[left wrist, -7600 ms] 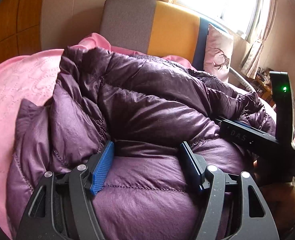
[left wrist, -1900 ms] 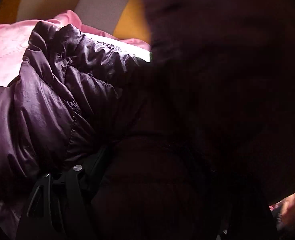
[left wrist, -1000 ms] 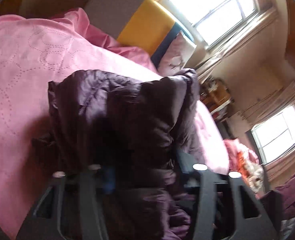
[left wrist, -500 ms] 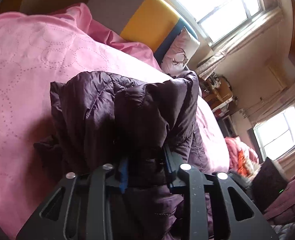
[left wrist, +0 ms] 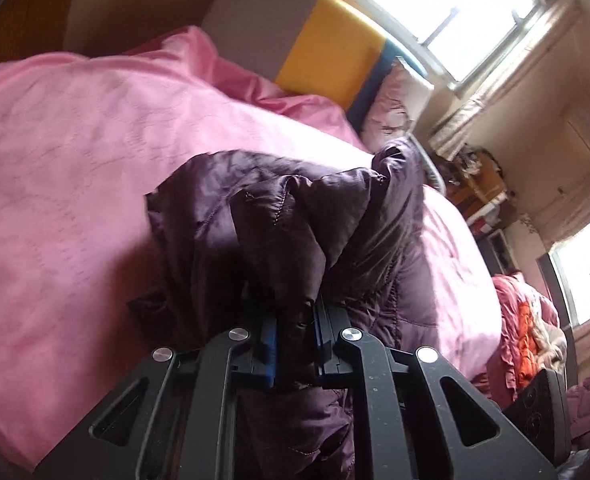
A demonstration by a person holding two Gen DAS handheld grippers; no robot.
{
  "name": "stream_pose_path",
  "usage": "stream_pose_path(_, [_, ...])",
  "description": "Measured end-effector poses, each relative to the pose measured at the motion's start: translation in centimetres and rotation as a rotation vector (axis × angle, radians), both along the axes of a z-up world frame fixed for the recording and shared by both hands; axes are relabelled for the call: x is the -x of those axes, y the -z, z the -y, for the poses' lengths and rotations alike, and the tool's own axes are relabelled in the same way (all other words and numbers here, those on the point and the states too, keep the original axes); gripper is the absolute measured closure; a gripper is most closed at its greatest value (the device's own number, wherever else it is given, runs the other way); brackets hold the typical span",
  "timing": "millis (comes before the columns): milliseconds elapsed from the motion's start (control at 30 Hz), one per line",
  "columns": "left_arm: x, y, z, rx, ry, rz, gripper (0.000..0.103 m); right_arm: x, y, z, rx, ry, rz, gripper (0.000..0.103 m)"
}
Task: Fold large clothes
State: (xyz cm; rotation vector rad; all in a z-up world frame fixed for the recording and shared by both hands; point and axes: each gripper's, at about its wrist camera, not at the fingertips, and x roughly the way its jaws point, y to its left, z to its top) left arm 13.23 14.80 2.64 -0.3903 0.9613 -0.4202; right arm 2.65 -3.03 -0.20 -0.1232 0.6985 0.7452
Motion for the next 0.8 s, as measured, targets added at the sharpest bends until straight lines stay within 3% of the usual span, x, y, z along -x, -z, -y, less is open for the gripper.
stream_pose_path(100, [-0.6,2.3,-1.5,-0.018,-0.089,-0.085,0.087,-0.1,0.9,-1.2,0.043,-0.029,0.022,0.048])
stream_pose_path(167, [-0.7,3.2,-1.3,-0.045,-0.117,-0.098,0.084,-0.2,0.7,-1.5,0.065,-0.045,0.036,0.048])
stream_pose_path(333, [0.3,3.1,-0.2,-0.103,-0.132,-0.050,0.082,-1.7,-2.3,2.6,-0.091,-0.163,-0.121,0.048])
stream_pose_path(467, [0.8,3.0,0.1,-0.117,-0.142,-0.023,0.082,-5.3,-6.3,7.9,-0.273,-0.021,-0.123,0.038])
stream_pose_path(567, [1.3,2.9,0.2,-0.130,-0.144,-0.004,0.082,-9.4,-8.4,8.9,-0.324,0.134,-0.113,0.034])
stream_pose_path(667, [1.4,2.9,0.4,-0.144,-0.141,0.012,0.082,-13.7,-9.4,7.6,-0.319,0.200,-0.127,0.034])
stream_pose_path(800, [2.2,2.9,0.6,-0.159,-0.150,0.032,0.078,-18.9,-7.2,3.6,-0.186,0.295,-0.185,0.034])
